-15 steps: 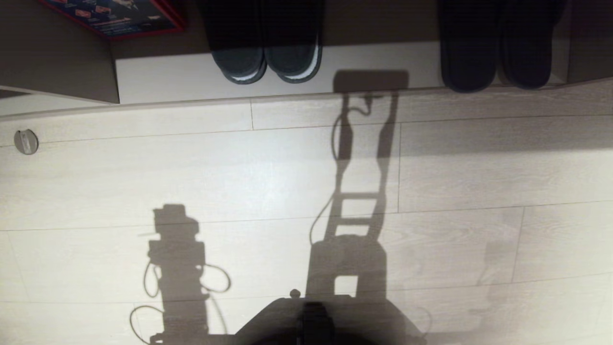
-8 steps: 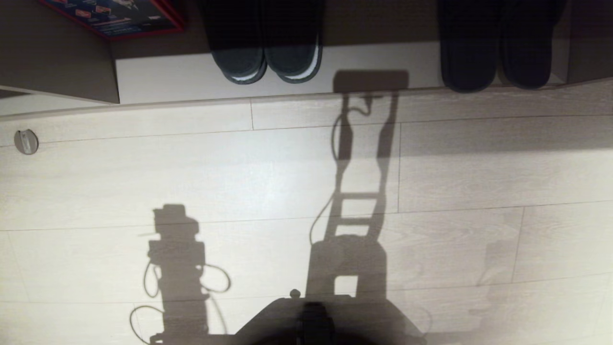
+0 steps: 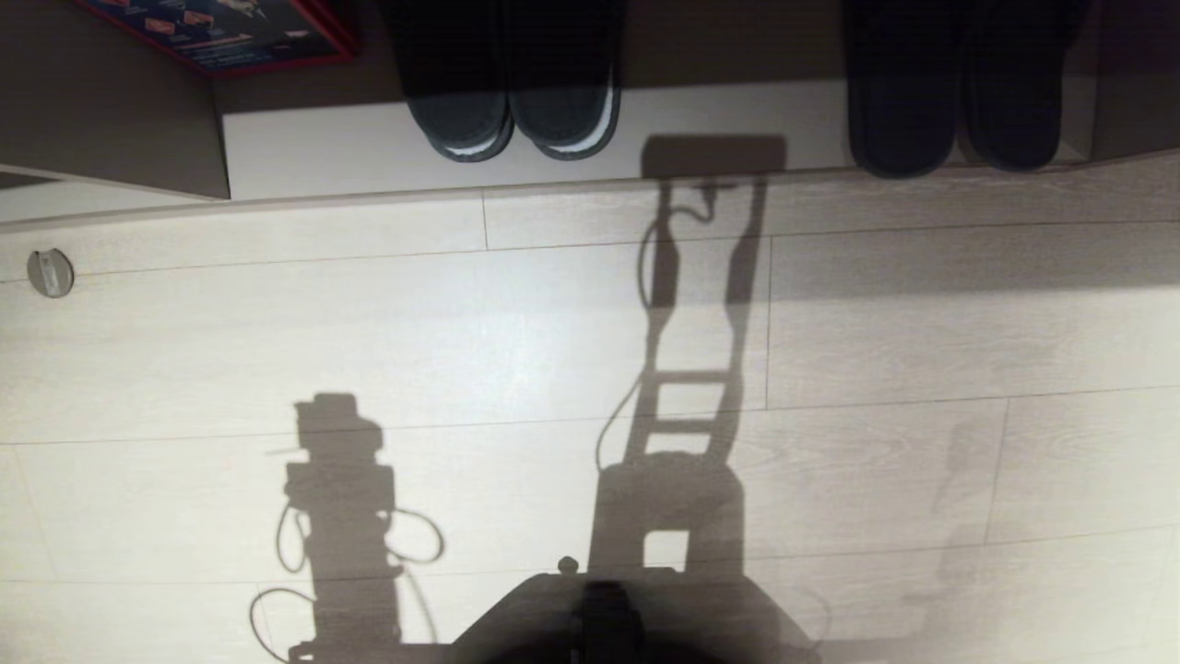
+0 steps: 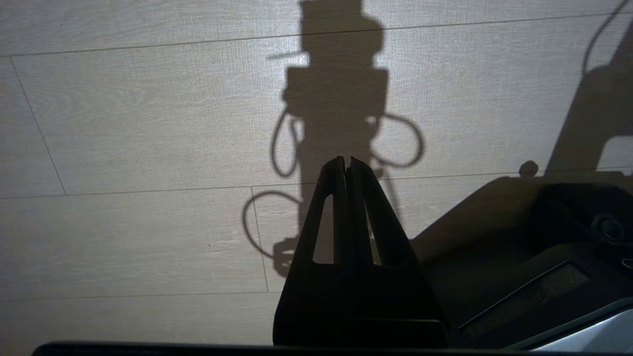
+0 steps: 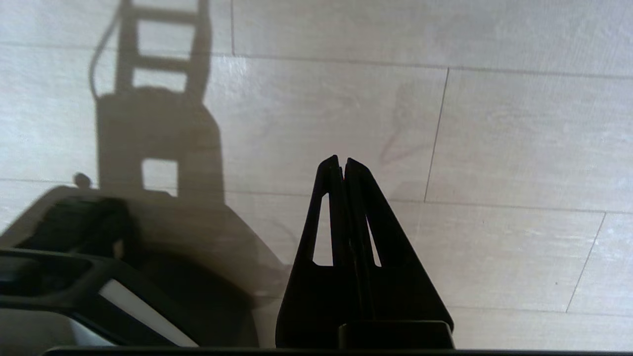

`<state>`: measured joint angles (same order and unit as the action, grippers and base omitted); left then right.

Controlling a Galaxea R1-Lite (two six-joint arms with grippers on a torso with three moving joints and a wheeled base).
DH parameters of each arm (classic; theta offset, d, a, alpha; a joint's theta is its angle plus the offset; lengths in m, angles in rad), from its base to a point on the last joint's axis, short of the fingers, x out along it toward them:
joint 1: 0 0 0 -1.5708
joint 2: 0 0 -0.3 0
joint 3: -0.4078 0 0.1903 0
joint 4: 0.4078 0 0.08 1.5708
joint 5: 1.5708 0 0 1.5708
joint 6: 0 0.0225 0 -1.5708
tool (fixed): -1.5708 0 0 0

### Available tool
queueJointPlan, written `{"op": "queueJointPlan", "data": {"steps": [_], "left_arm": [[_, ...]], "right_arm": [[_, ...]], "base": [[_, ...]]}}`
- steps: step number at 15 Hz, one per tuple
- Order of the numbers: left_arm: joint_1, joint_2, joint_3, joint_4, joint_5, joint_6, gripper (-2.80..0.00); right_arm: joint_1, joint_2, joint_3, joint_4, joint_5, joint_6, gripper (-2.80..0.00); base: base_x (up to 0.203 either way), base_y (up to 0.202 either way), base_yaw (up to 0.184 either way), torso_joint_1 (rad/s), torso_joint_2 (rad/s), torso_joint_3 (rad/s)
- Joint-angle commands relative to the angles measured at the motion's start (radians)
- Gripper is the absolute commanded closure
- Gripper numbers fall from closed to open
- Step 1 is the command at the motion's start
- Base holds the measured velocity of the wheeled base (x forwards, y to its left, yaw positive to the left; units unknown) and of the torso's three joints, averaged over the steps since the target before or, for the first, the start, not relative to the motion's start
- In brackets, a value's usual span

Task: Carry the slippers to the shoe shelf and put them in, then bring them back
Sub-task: Pick up the slippers in the shoe cabinet

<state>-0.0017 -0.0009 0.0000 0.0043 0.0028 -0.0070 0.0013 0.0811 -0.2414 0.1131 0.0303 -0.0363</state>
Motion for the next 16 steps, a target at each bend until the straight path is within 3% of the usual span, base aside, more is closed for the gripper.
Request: {"op": "queueJointPlan", "data": {"steps": [1,7,12,16], "left_arm": [[0.0,0.001,0.0,-0.001,0.0,-0.001,0.0],[0.0,0.001,0.0,-0.001,0.0,-0.002,0.0],[0.0,0.001,0.0,-0.001,0.0,-0.001,0.0],[0.0,0.001,0.0,-0.001,0.0,-0.001,0.0]], "right_arm": [[0.005,0.14,-0.109,0.008,0.009,0.004,0.0],[0.033,0.775,-0.421,-0.232,0.089,-0.028,0.0],[0.041,1.144,-0.586,-0.522,0.124,-0.191,0.0],[0.043,1.322,-0.759,-0.757,0.119,-0.26,0.0]], "base": [[0.0,0.0,0.0,0.0,0.0,0.0],[0.0,0.0,0.0,0.0,0.0,0.0],[0.0,0.0,0.0,0.0,0.0,0.0],[0.0,0.0,0.0,0.0,0.0,0.0]]}}
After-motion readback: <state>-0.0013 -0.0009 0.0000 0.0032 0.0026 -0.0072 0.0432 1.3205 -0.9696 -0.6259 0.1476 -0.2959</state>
